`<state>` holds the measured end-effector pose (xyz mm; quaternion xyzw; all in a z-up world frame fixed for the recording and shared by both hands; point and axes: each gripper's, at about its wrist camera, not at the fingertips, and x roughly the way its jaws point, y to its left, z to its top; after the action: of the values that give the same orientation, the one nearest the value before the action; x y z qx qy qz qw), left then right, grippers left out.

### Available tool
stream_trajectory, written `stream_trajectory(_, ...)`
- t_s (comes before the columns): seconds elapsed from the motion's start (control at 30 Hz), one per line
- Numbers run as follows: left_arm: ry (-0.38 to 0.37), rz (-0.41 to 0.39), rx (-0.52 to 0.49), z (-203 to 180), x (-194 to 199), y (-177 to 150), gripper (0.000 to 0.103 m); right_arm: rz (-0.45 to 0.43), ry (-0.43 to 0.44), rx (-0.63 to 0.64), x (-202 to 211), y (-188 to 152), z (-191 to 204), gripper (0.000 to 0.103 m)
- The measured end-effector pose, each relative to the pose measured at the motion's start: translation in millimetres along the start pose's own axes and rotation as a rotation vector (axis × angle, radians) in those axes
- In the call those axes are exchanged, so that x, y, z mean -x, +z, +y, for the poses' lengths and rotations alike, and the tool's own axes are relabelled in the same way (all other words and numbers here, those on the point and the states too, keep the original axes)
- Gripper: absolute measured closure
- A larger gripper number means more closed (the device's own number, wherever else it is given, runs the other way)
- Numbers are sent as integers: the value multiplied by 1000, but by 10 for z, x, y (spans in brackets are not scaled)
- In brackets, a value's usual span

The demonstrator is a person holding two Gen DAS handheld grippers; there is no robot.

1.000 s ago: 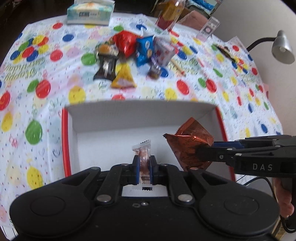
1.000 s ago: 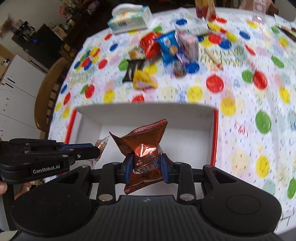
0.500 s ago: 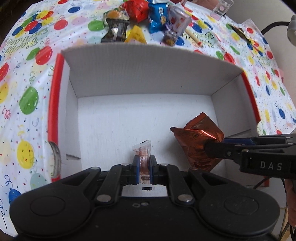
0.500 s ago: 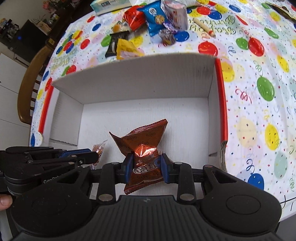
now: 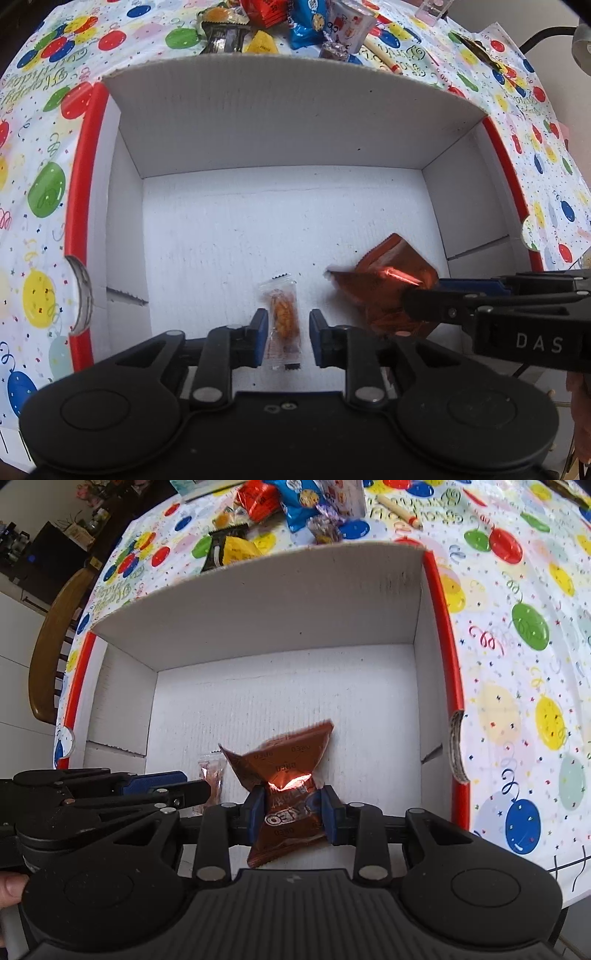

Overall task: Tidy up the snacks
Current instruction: 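Carry both snacks into the white box and open both tools, then move both tools back over the snack pile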

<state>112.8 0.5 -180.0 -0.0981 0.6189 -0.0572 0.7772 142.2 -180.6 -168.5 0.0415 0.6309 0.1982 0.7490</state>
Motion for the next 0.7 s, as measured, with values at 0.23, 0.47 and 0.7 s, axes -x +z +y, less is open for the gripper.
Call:
stream_trajectory(0.23,8,-54,-23,-30,231,-25,56,-57,17,33,263,-24,31,63)
stream_trajectory(0.47,-1,-136,-48,-104,560,-28,46,-127,51,68,631,-20,86,53)
stream_trajectory(0.7,16,-245,-74,-185,907,80,31,-198,68,91,973,84,93,37)
